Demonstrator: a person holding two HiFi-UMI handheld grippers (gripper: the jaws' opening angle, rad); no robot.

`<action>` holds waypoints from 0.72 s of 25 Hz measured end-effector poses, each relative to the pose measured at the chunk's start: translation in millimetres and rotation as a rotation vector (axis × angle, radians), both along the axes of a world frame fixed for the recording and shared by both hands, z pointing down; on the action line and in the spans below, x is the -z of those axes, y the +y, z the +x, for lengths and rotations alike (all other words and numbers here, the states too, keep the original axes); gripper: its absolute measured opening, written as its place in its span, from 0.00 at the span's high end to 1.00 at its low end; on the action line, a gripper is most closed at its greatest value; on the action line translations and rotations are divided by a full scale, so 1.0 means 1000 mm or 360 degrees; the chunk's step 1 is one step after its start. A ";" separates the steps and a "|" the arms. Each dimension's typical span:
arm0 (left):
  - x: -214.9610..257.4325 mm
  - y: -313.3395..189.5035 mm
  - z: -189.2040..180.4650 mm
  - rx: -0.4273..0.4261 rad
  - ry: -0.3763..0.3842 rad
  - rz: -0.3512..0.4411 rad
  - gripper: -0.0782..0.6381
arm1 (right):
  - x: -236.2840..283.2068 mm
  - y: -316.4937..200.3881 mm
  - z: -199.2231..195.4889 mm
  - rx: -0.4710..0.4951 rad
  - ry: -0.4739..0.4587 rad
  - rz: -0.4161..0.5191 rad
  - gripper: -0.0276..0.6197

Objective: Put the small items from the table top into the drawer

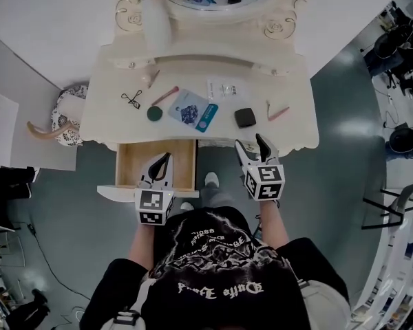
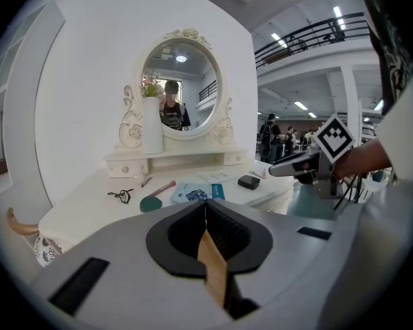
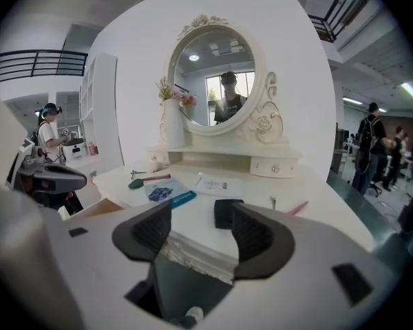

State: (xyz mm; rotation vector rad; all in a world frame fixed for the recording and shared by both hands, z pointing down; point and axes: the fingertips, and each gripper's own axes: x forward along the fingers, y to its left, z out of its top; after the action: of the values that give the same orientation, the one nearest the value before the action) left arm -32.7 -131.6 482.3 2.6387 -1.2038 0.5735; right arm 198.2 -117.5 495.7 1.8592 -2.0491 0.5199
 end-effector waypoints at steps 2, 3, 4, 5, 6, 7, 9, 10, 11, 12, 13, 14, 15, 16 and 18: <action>-0.002 -0.004 0.001 0.0015 -0.0007 -0.0009 0.87 | -0.004 -0.008 0.005 -0.0001 0.0007 -0.0026 0.55; -0.003 -0.006 0.001 0.0024 -0.0010 -0.0014 0.87 | -0.006 -0.011 0.007 -0.0002 0.0007 -0.0038 0.55; -0.004 -0.008 0.001 0.0033 -0.0015 -0.0022 0.87 | -0.008 -0.015 0.009 -0.0003 0.0003 -0.0049 0.55; -0.005 -0.010 0.000 0.0040 -0.0021 -0.0029 0.87 | -0.010 -0.019 0.011 -0.0005 -0.0003 -0.0060 0.55; -0.007 -0.011 0.000 0.0046 -0.0026 -0.0037 0.87 | -0.012 -0.022 0.013 -0.0008 -0.0011 -0.0071 0.55; -0.008 -0.013 0.000 0.0053 -0.0031 -0.0046 0.87 | -0.013 -0.025 0.015 -0.0013 -0.0020 -0.0080 0.55; -0.011 -0.016 0.000 0.0069 -0.0041 -0.0062 0.87 | -0.016 -0.032 0.019 -0.0025 -0.0032 -0.0094 0.55; -0.012 -0.018 0.000 0.0076 -0.0046 -0.0066 0.87 | -0.018 -0.035 0.021 -0.0030 -0.0031 -0.0103 0.54; -0.013 -0.020 0.000 0.0082 -0.0050 -0.0069 0.87 | -0.020 -0.038 0.023 -0.0034 -0.0027 -0.0118 0.53; -0.014 -0.022 0.001 0.0087 -0.0052 -0.0072 0.87 | -0.022 -0.041 0.025 -0.0035 -0.0021 -0.0136 0.52; -0.014 -0.023 0.001 0.0091 -0.0054 -0.0076 0.87 | -0.025 -0.044 0.026 -0.0035 -0.0017 -0.0155 0.50; -0.015 -0.024 0.002 0.0095 -0.0056 -0.0081 0.87 | -0.027 -0.046 0.028 -0.0034 -0.0014 -0.0172 0.49; -0.016 -0.026 0.002 0.0100 -0.0059 -0.0087 0.87 | -0.030 -0.048 0.029 -0.0034 -0.0013 -0.0187 0.48; -0.016 -0.027 0.002 0.0106 -0.0065 -0.0092 0.87 | -0.032 -0.050 0.030 -0.0035 -0.0011 -0.0201 0.48; -0.017 -0.030 0.002 0.0119 -0.0076 -0.0098 0.87 | -0.036 -0.055 0.032 -0.0031 -0.0007 -0.0227 0.46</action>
State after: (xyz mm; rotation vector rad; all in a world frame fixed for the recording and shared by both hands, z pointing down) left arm -30.7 -161.1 498.9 2.5309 -1.2713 0.6528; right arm 230.4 -172.6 531.8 1.7979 -1.9440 0.6576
